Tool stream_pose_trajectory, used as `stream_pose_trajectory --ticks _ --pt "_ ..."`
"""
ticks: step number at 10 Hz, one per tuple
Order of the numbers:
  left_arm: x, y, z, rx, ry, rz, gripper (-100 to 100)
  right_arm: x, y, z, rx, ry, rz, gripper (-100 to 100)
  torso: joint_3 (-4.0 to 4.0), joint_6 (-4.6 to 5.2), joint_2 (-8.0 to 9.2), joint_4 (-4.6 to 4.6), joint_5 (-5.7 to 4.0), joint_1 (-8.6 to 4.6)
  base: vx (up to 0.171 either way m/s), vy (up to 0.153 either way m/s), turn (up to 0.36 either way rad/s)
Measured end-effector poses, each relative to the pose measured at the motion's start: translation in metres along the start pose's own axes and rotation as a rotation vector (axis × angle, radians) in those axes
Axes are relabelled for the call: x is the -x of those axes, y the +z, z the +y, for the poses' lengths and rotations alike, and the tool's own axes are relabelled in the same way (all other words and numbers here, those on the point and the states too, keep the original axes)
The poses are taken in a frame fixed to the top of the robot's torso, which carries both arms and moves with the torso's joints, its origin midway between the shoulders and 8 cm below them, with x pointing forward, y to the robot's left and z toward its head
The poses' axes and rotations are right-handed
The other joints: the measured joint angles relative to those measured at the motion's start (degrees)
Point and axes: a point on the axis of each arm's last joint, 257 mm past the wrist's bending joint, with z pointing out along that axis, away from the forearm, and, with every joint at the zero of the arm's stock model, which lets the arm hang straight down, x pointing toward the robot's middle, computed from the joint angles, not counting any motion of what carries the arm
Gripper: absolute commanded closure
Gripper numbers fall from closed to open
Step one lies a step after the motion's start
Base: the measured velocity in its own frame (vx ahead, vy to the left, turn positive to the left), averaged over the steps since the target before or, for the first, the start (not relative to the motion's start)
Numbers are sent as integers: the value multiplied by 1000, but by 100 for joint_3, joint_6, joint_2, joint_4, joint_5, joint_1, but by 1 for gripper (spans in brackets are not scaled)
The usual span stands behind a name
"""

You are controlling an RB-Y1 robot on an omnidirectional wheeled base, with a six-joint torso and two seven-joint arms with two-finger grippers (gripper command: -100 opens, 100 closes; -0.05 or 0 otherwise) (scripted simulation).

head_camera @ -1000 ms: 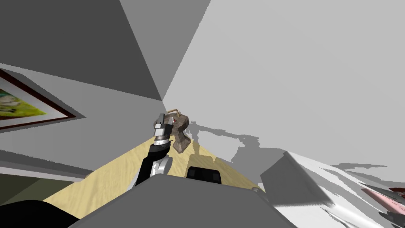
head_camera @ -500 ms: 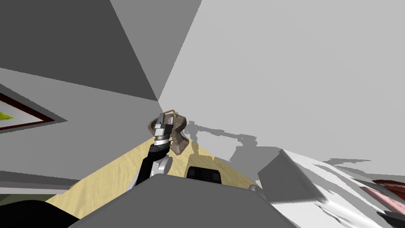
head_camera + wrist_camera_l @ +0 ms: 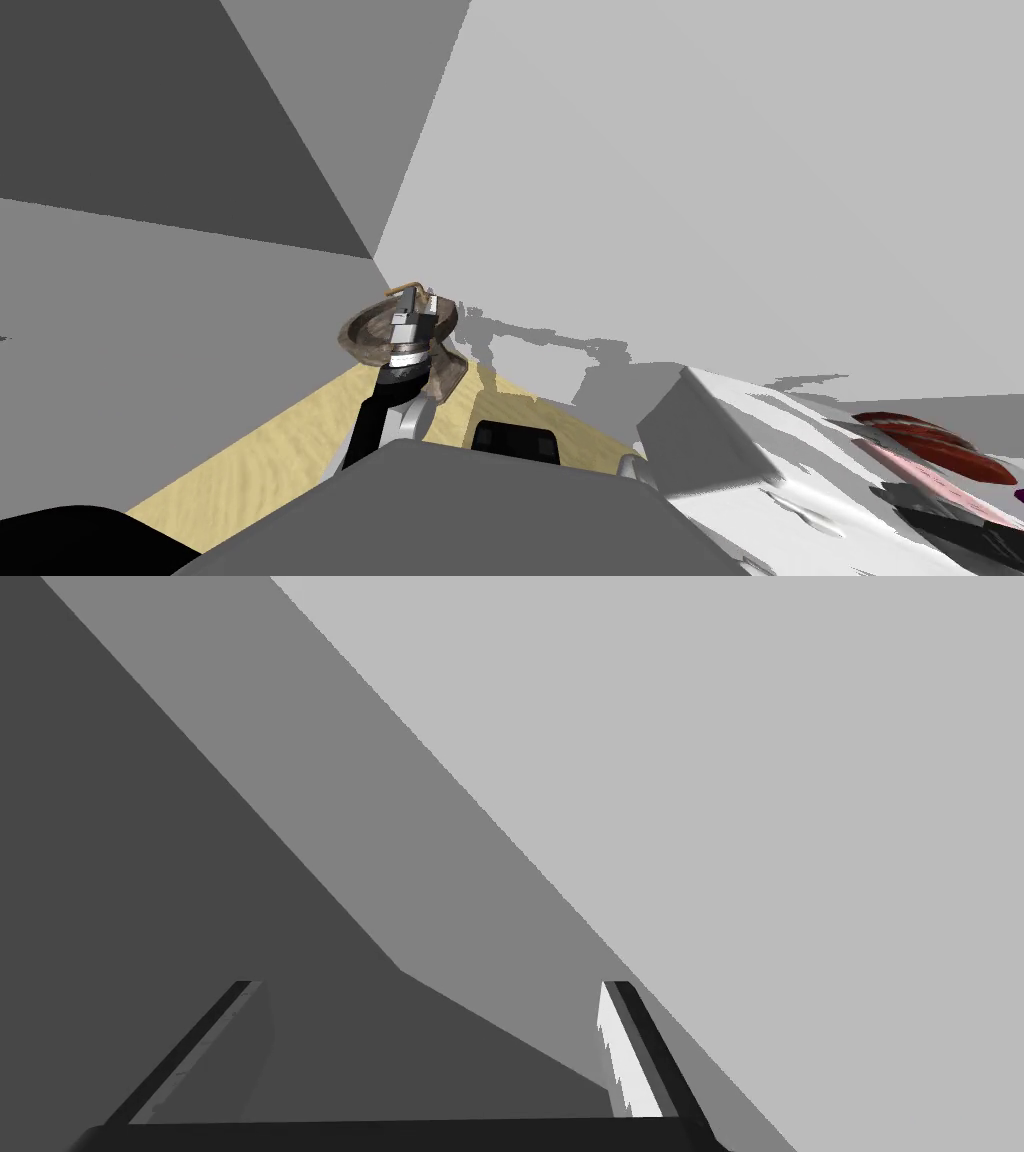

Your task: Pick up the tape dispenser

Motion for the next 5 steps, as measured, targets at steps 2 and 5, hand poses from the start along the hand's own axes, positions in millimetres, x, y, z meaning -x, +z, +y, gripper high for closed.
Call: stream_pose_trajectory --ticks 2,5 --pt "0 0 0 0 0 0 0 8 3 12 9 -36 0 -100 -2 4 -5 0 -1 -3 93 -27 -226" --pt "0 0 0 0 0 0 0 19 11 35 30 -88 -6 -100 1 -1 2 0 1 3 62 -17 -137"
